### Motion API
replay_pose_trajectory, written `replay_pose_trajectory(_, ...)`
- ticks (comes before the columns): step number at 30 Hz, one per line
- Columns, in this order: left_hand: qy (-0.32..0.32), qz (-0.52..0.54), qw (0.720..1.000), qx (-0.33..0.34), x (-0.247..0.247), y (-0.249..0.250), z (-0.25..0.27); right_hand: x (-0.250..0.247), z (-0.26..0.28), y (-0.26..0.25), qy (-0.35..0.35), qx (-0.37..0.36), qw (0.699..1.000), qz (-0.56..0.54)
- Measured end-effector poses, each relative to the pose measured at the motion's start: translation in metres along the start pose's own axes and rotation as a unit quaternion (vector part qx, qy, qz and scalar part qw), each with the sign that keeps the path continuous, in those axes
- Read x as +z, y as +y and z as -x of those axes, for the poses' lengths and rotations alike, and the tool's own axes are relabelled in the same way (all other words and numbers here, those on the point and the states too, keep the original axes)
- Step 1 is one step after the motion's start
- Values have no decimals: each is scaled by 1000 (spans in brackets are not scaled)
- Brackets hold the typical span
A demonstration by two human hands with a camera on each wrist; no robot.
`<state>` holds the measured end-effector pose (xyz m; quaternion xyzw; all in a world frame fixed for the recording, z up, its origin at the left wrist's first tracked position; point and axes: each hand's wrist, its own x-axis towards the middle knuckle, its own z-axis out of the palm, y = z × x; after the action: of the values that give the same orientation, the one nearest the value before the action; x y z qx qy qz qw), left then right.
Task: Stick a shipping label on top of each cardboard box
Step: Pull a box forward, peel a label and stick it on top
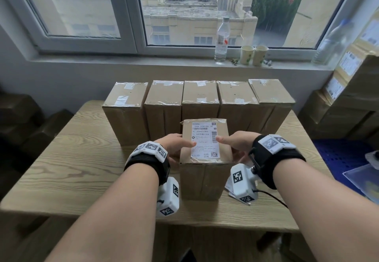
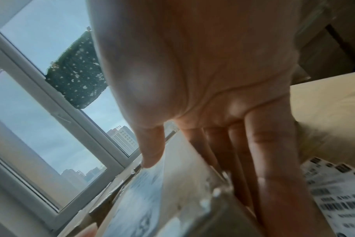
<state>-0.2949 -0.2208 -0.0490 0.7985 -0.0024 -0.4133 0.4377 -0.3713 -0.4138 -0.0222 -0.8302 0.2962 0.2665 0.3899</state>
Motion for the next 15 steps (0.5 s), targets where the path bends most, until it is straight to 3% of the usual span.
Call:
replay_pose_trajectory(6,94,-14,995,41,-19,30,20,-20,24,-30,41,-42,998,-29)
replay_pose_trajectory(10,180,40,982,45,-33,39,33,-22,30,-52,57,-91,994,-10)
replay_pose_trajectory(15,297,26,954,35,-59,28,49,-5,36,-86,27,-138,990,30)
